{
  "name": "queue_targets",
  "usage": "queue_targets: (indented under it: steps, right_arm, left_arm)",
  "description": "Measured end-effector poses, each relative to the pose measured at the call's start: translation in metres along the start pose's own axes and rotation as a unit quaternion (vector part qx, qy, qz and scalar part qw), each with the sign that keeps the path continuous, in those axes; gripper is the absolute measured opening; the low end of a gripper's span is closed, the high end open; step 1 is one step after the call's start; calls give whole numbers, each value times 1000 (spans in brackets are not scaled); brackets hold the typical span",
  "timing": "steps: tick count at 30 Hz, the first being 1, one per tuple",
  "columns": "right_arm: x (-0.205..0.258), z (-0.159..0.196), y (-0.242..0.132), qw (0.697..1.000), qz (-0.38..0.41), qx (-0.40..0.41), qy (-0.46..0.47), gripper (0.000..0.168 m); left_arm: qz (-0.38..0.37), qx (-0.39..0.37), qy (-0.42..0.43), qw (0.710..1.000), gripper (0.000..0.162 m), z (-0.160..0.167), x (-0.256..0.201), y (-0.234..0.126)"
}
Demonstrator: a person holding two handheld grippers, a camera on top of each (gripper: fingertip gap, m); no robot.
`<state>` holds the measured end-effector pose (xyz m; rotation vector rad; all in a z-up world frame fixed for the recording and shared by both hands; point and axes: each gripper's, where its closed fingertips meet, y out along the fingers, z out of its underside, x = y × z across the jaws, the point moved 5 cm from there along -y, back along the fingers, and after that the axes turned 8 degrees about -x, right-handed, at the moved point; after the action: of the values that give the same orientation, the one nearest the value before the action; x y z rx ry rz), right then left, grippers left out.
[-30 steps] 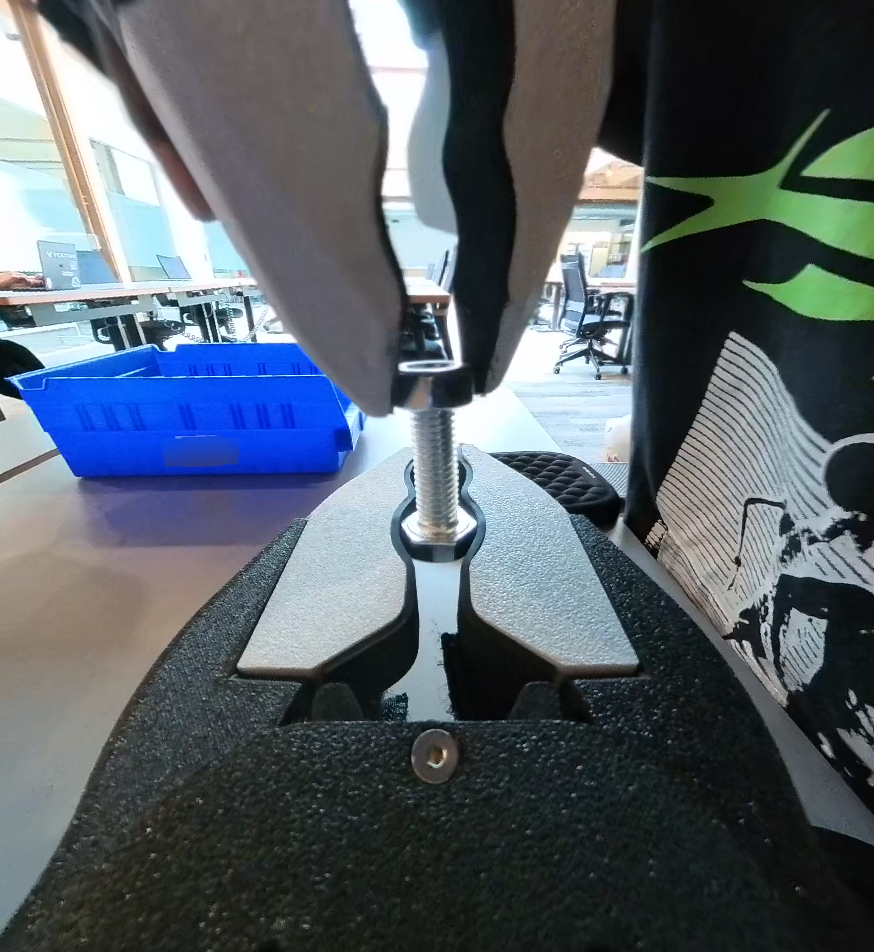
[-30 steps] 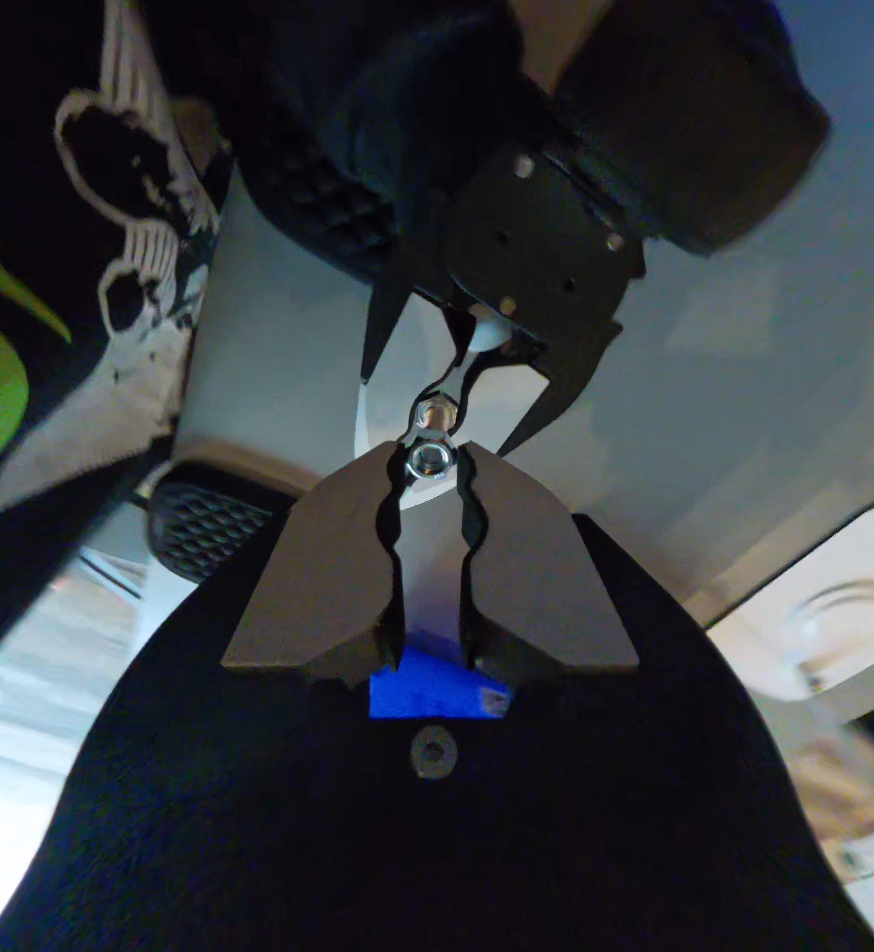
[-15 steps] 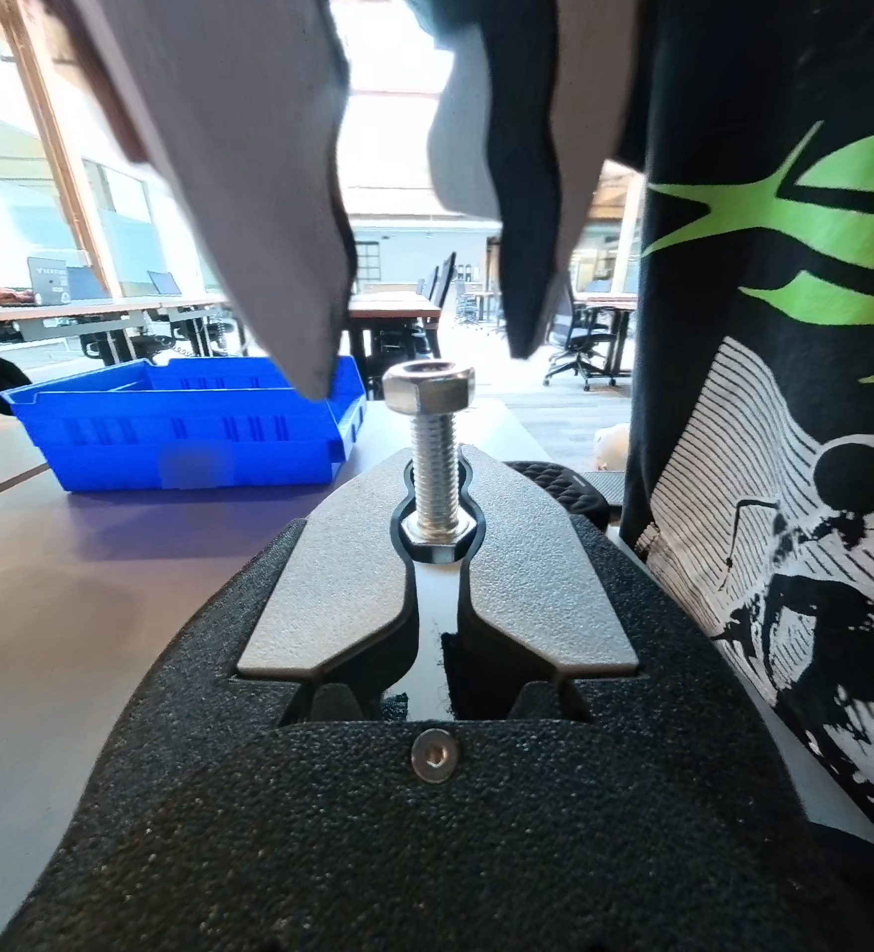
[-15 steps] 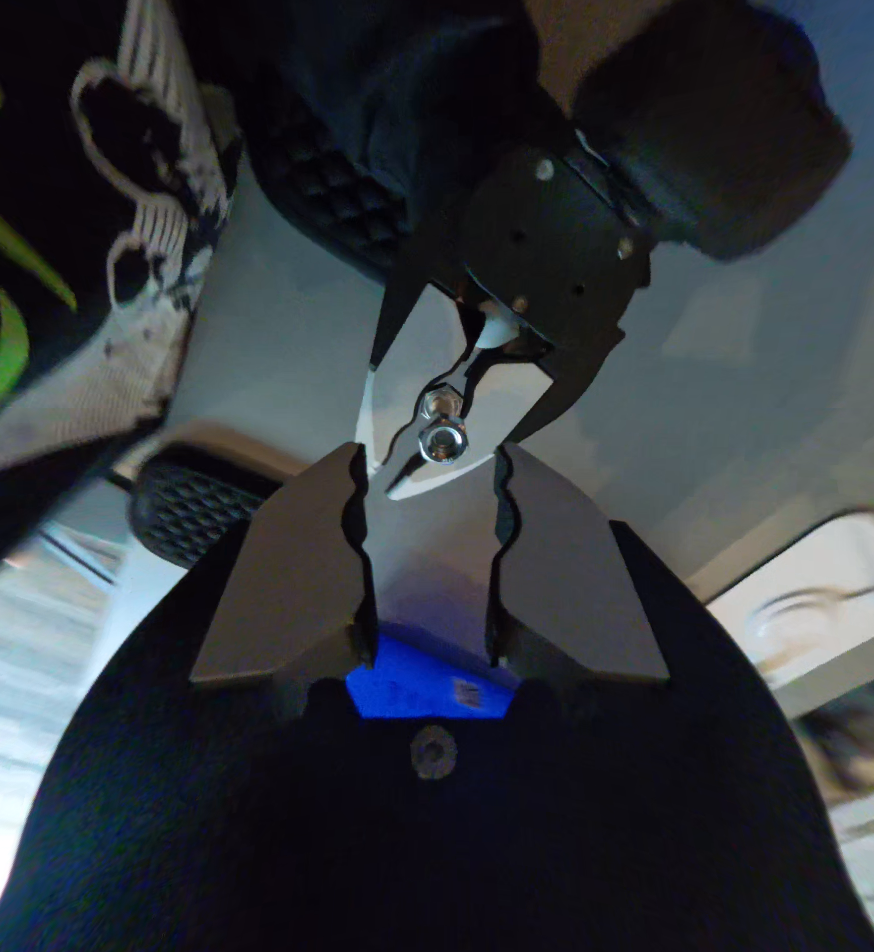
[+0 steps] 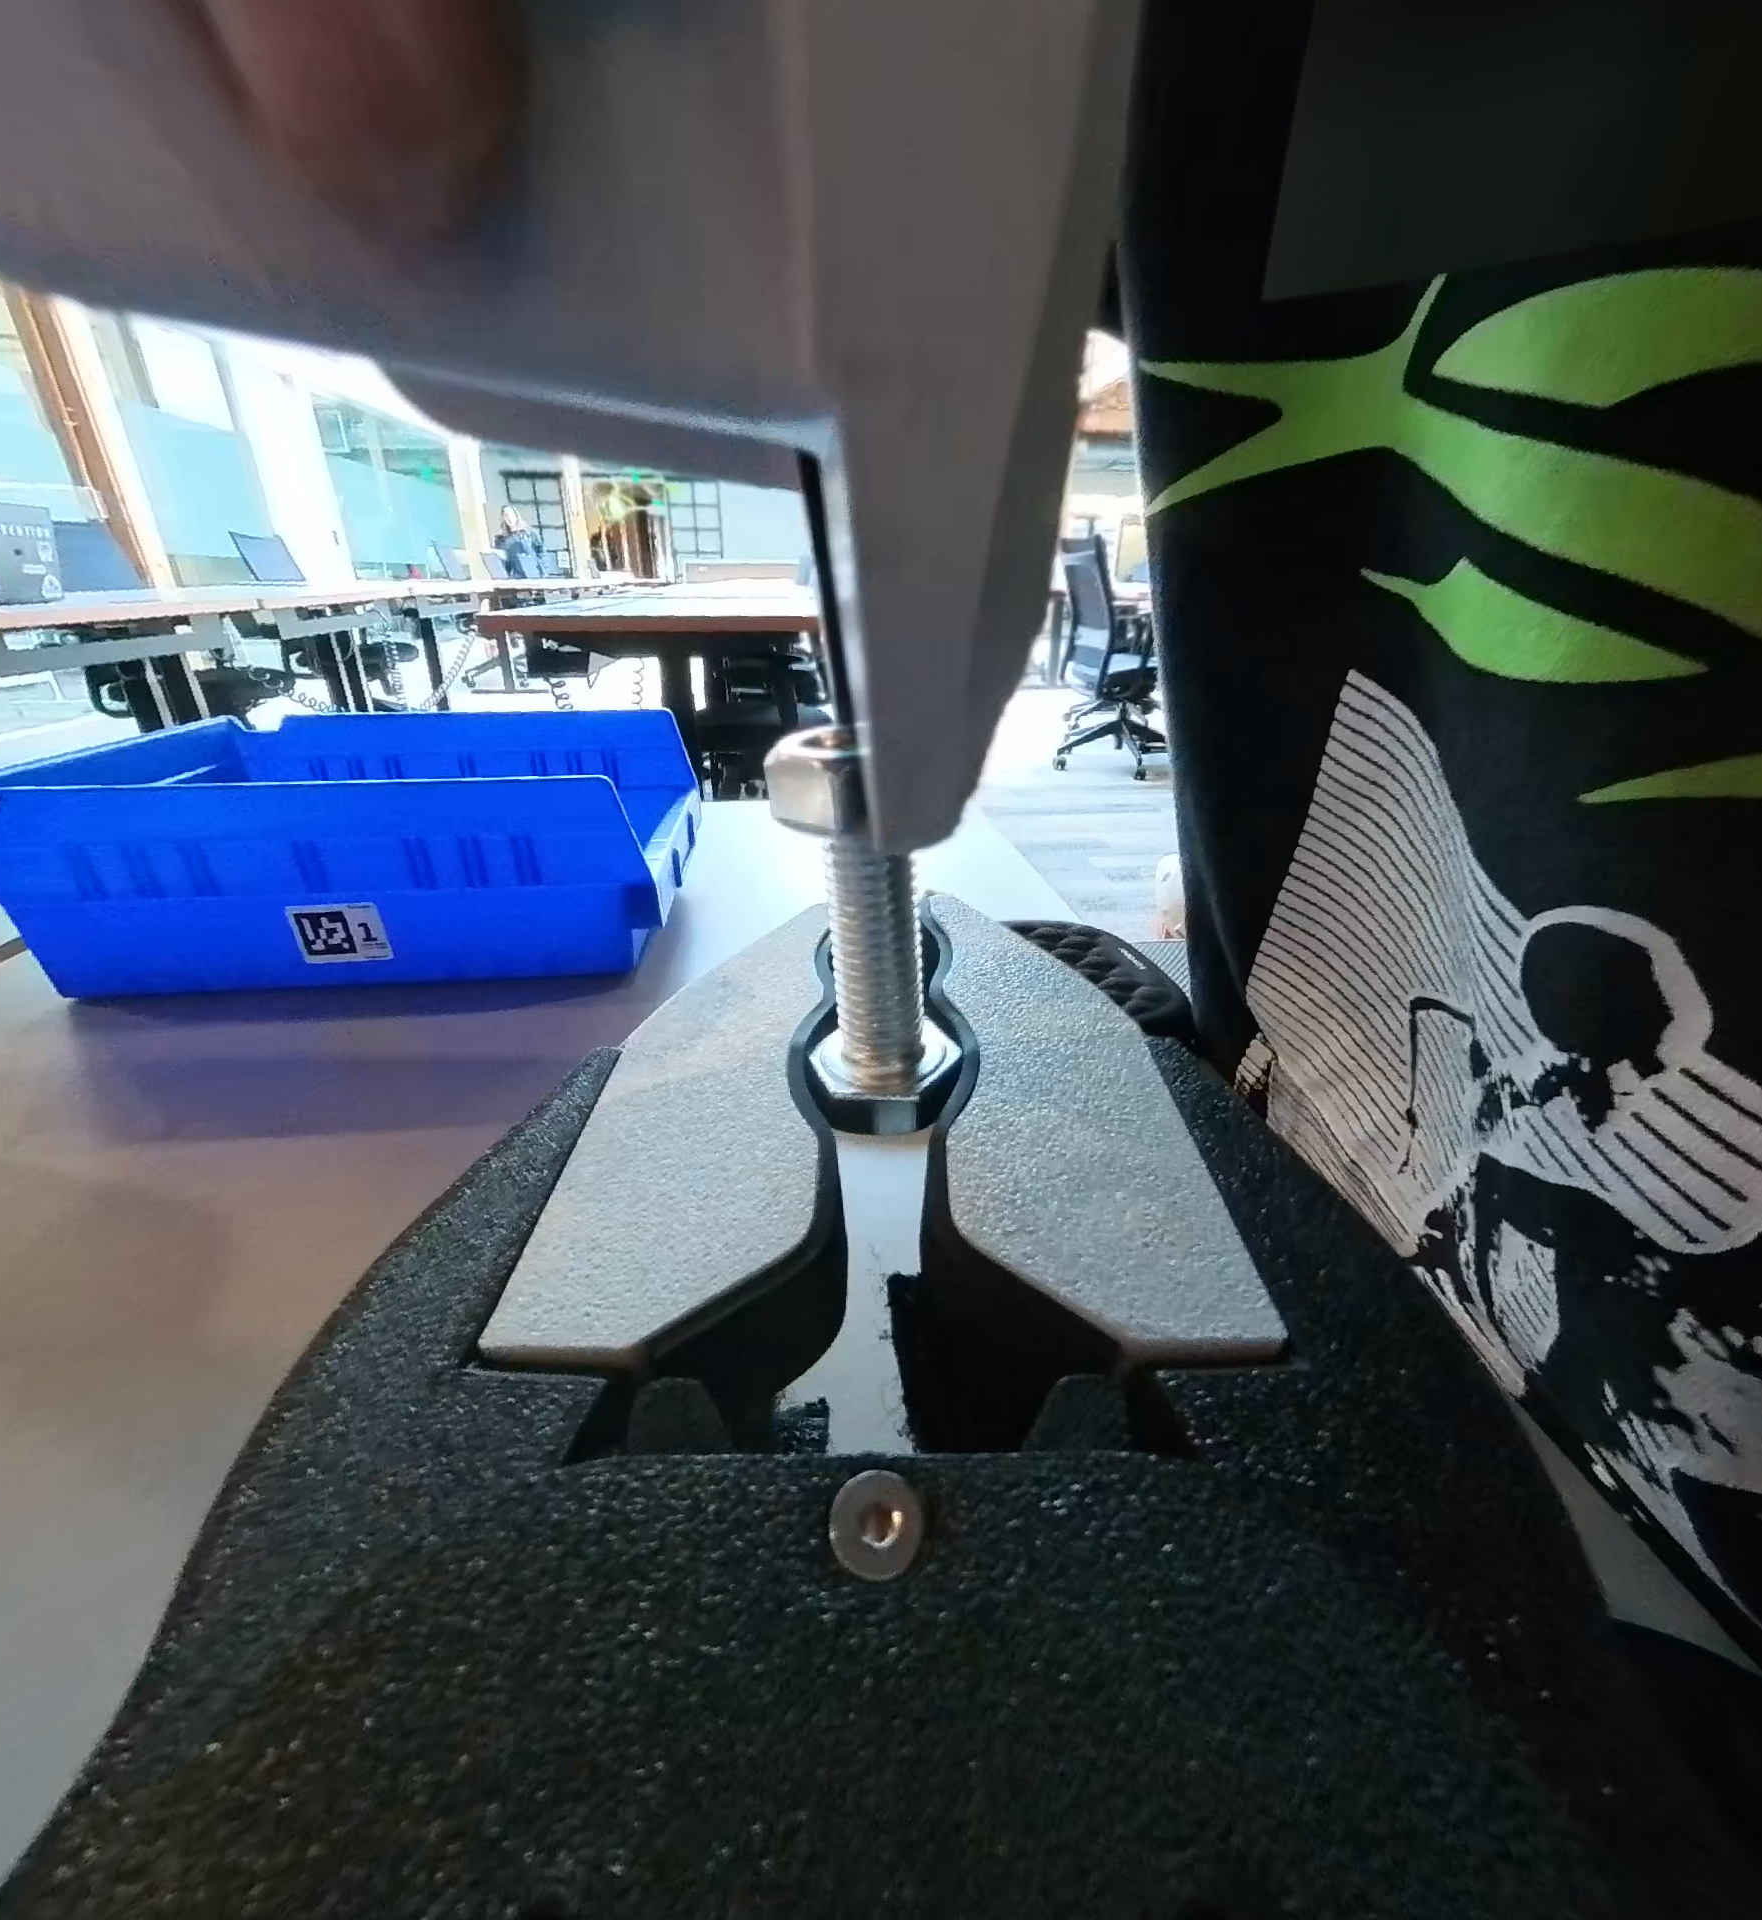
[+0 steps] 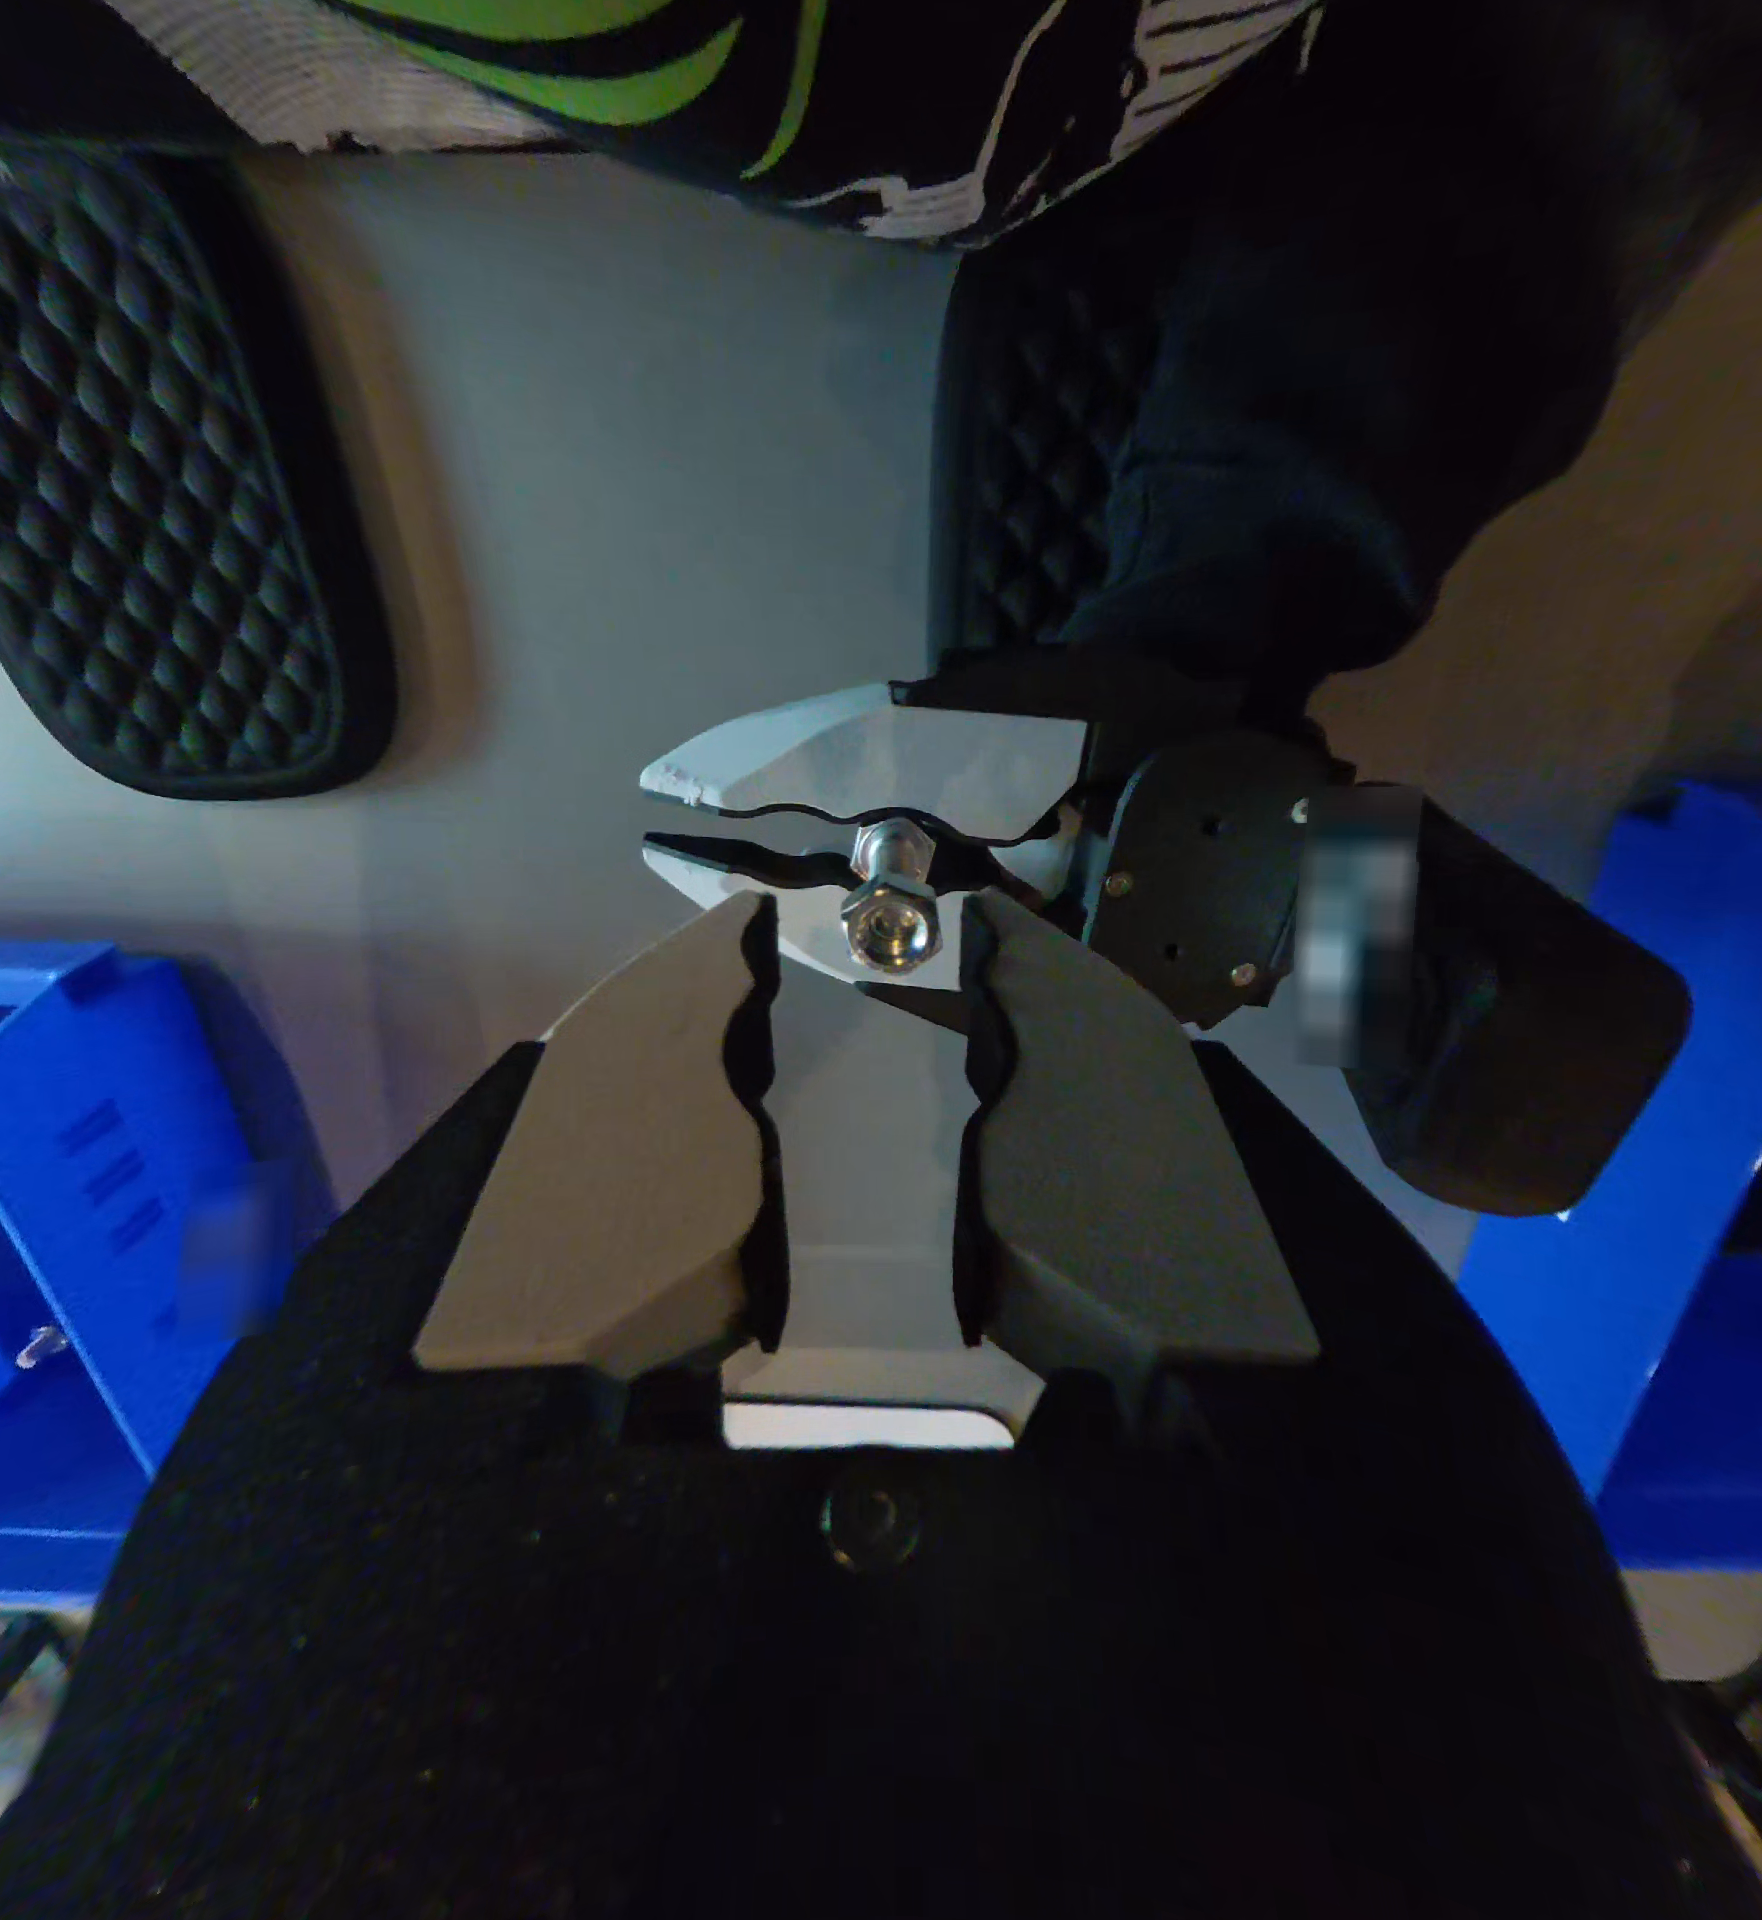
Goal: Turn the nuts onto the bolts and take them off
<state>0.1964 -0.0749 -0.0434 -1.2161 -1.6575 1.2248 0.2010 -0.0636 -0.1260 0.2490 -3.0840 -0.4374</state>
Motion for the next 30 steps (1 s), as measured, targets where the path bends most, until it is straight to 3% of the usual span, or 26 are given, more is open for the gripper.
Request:
queue_targets:
  steps: [9,12,15,18,22,26,28,30]
  right_arm:
    - [-2,4,3,1000,13,-10,2,28]
    - [-3,6,4,1000,18,-13,9,18]
    - [-5,7,4,998,29,-10,59,17]
    - [-6,9,3,985,44,-5,166,17]
    - [-7,9,4,933,68,16,352,17]
    - [-5,9,5,827,97,34,552,17]
    - [-4,7,6,804,105,40,583,17]
    - [-4,6,7,800,118,50,587,17]
  left_arm:
    - [4,-4,-4,1000,11,-1,0,-1]
    - [4,-3,-3,1000,11,0,0,-1]
    - [-3,-8,-2,1000,11,-1,1,-1]
    - [-13,-12,-4,1000,11,-2,3,-2]
    - [-20,-8,-1,1000,11,-1,3,-2]
    - [-27,-3,1,1000,11,0,4,-2]
    - [-27,4,5,1000,11,1,3,-1]
    - [-26,3,6,1000,11,1,2,-1]
